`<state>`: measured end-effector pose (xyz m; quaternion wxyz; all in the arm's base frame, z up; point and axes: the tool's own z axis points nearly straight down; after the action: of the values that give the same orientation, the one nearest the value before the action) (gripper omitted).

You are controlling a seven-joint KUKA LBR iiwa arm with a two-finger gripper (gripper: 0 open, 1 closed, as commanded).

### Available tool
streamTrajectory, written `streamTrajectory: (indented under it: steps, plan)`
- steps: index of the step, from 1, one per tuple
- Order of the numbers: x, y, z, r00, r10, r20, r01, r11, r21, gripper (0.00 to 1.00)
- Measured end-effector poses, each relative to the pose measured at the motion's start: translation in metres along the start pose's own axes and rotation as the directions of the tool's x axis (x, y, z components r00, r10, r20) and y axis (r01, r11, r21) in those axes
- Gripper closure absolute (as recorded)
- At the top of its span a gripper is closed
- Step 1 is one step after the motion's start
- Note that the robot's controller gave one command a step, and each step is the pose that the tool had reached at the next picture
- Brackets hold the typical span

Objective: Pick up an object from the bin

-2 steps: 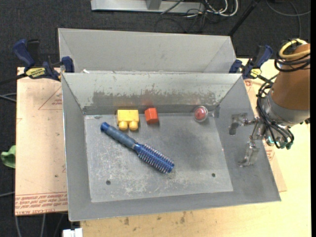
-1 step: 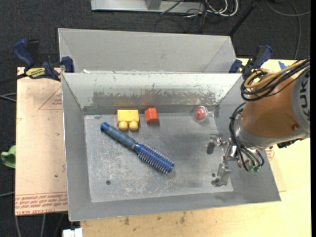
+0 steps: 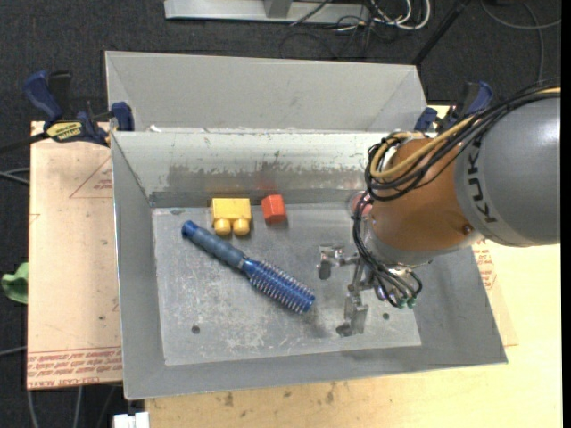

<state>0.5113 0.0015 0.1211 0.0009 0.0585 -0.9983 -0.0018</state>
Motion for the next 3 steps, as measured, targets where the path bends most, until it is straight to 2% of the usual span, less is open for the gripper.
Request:
streamTrajectory:
  steps: [1,2,3]
  plan:
    - [0.0,-0.003,-0.001,1.0,0.003,0.001,-0.003,1.0,0.003,1.0]
    - [-0.024,0.003,-0.146,0.987,0.16,0.015,-0.16,0.987,0.002,1.0]
    - [-0.022,0.003,-0.141,0.987,0.16,0.005,-0.16,0.987,0.003,0.0]
